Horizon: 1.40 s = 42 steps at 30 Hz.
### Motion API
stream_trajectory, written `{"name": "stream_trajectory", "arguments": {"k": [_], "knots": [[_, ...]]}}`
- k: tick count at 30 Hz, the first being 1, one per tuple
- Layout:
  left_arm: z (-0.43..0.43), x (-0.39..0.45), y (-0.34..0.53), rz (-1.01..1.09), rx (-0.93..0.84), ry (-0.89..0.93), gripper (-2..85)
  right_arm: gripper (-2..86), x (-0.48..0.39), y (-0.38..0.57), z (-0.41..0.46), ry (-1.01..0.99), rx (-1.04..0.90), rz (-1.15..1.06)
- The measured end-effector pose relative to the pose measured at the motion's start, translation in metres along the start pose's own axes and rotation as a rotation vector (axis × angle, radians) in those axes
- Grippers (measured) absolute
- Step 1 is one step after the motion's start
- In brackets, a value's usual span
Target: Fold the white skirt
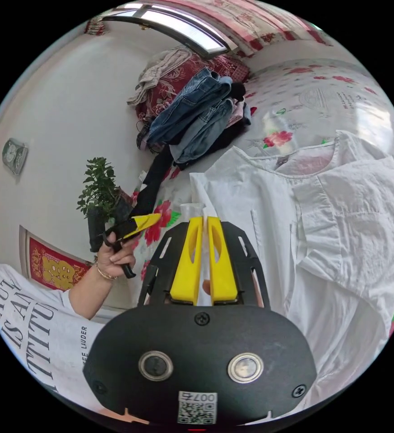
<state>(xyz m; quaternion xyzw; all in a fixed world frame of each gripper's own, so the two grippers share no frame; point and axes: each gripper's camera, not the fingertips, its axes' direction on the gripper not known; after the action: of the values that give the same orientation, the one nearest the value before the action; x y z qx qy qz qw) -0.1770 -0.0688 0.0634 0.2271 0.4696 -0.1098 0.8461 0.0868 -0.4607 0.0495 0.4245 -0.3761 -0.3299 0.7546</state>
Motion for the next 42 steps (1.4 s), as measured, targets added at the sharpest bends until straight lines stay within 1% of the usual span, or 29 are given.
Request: {"name": "stream_trajectory", "arguments": {"k": [1, 2, 4, 6, 7, 10, 11, 12, 14, 16, 18, 19, 20, 21, 22, 24, 26, 28, 30, 31, 34, 37, 38, 39, 40, 41, 42], "knots": [[-0.001, -0.003, -0.002, -0.003, -0.006, 0.007, 11.4, 0.5, -0.001, -0.001, -0.002, -0.007, 0.003, 0.002], [0.002, -0.007, -0.004, 0.005, -0.036, -0.027, 11.6, 0.7, -0.003, -0.001, -0.004, -0.007, 0.005, -0.001], [0.016, -0.010, -0.005, 0.041, -0.117, -0.119, 11.6, 1.1, -0.011, -0.002, -0.003, 0.009, -0.008, -0.040], [0.041, -0.011, -0.005, 0.112, -0.180, -0.239, 11.5, 1.5, -0.025, -0.004, 0.005, 0.067, -0.055, -0.100], [0.047, -0.012, -0.005, 0.131, -0.186, -0.252, 10.8, 1.5, -0.029, -0.004, 0.007, 0.080, -0.064, -0.113], [0.069, -0.012, -0.008, 0.202, -0.209, -0.263, 5.7, 1.3, -0.051, -0.008, 0.016, 0.108, -0.109, -0.176], [0.072, -0.011, -0.012, 0.217, -0.220, -0.259, 2.2, 0.9, -0.059, -0.010, 0.017, 0.133, -0.117, -0.192], [0.071, -0.003, -0.018, 0.258, -0.203, -0.244, 0.2, 0.6, -0.067, -0.011, 0.014, 0.146, -0.108, -0.212], [0.063, 0.017, -0.031, 0.327, -0.150, -0.217, -0.5, 0.2, -0.074, -0.015, 0.004, 0.127, -0.078, -0.218], [0.056, 0.040, -0.047, 0.394, -0.097, -0.197, -0.7, 0.0, -0.074, -0.021, -0.009, 0.076, -0.035, -0.190], [0.058, 0.067, -0.069, 0.461, -0.052, -0.176, -0.7, 0.0, -0.060, -0.029, -0.029, 0.006, 0.053, -0.086], [0.062, 0.072, -0.074, 0.475, -0.053, -0.165, -0.7, 0.0, -0.054, -0.030, -0.035, -0.015, 0.080, -0.052], [0.073, 0.080, -0.083, 0.495, -0.057, -0.155, -0.4, 0.1, -0.039, -0.032, -0.044, -0.054, 0.123, 0.030], [0.088, 0.085, -0.090, 0.497, -0.070, -0.176, 0.0, 0.2, -0.024, -0.031, -0.050, -0.071, 0.150, 0.112], [0.096, 0.086, -0.093, 0.491, -0.082, -0.193, 0.4, 0.3, -0.017, -0.030, -0.051, -0.069, 0.155, 0.143], [0.125, 0.082, -0.096, 0.410, -0.132, -0.263, 5.7, 0.9, 0.003, -0.023, -0.051, 0.016, 0.131, 0.240], [0.130, 0.075, -0.086, 0.338, -0.129, -0.292, 7.6, 1.9, 0.009, -0.017, -0.050, 0.074, 0.097, 0.261], [0.127, 0.073, -0.066, 0.309, -0.122, -0.315, 9.1, 2.8, 0.003, -0.012, -0.057, 0.125, 0.118, 0.248], [0.122, 0.071, -0.032, 0.275, -0.125, -0.381, 9.5, 4.1, -0.011, -0.015, -0.063, 0.209, 0.125, 0.190], [0.122, 0.071, -0.024, 0.264, -0.140, -0.391, 9.7, 4.3, -0.015, -0.017, -0.063, 0.232, 0.126, 0.177], [0.127, 0.074, 0.016, 0.245, -0.223, -0.504, 10.7, 5.4, -0.034, -0.039, -0.056, 0.280, 0.125, 0.097], [0.139, 0.074, 0.043, 0.238, -0.343, -0.647, 10.6, 5.8, -0.046, -0.068, -0.029, 0.261, 0.042, 0.038], [0.147, 0.071, 0.051, 0.238, -0.404, -0.712, 10.6, 5.7, -0.045, -0.075, -0.007, 0.274, -0.055, 0.029], [0.147, 0.073, 0.056, 0.260, -0.379, -0.721, 10.5, 5.7, -0.040, -0.078, 0.018, 0.309, -0.175, 0.031], [0.146, 0.074, 0.057, 0.263, -0.368, -0.719, 10.4, 5.7, -0.037, -0.076, 0.029, 0.334, -0.233, 0.036], [0.145, 0.073, 0.055, 0.236, -0.374, -0.720, 10.4, 5.9, -0.046, -0.072, 0.023, 0.376, -0.174, 0.003], [0.140, 0.073, 0.050, 0.202, -0.367, -0.695, 10.6, 6.1, -0.053, -0.075, 0.012, 0.400, -0.167, 0.000]]}}
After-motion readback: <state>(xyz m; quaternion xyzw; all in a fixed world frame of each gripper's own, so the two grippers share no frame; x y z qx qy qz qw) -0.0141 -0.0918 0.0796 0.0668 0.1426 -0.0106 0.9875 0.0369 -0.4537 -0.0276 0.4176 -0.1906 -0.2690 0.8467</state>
